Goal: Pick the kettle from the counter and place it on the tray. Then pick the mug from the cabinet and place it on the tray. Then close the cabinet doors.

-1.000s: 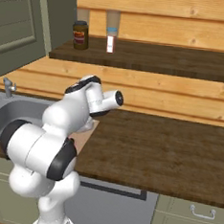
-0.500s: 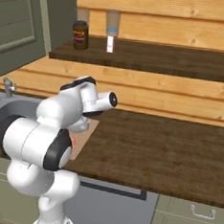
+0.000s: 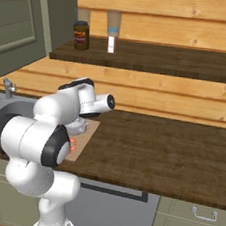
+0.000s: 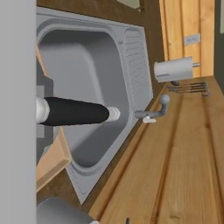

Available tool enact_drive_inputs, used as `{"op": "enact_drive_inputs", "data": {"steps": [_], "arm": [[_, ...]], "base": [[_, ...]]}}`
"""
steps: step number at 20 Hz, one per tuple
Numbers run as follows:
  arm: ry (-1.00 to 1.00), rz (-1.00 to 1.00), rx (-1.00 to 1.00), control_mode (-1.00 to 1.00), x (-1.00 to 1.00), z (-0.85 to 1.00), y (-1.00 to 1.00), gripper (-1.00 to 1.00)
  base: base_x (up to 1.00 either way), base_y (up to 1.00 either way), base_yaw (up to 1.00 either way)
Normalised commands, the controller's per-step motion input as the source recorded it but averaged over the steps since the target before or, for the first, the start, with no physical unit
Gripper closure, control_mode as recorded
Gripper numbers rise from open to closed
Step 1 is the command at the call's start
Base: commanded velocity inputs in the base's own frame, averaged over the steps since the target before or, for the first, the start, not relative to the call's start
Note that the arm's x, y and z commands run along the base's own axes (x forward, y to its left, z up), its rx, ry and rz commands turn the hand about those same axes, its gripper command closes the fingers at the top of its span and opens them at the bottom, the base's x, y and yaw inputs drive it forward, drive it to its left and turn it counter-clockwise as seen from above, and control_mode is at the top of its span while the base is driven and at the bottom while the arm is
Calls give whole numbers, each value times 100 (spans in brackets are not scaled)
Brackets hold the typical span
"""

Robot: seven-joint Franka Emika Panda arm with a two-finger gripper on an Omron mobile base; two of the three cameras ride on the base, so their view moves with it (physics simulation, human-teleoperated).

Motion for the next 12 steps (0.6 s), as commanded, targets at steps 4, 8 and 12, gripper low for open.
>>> {"op": "enact_drive_inputs", "data": {"steps": [4,8,12], "arm": [[0,2,0,-100,0,-7,10,100],[0,2,0,-100,0,-11,6,100],[0,2,0,-100,0,-9,1,100]], "base": [[0,0,0],[0,0,0],[0,0,0]]}}
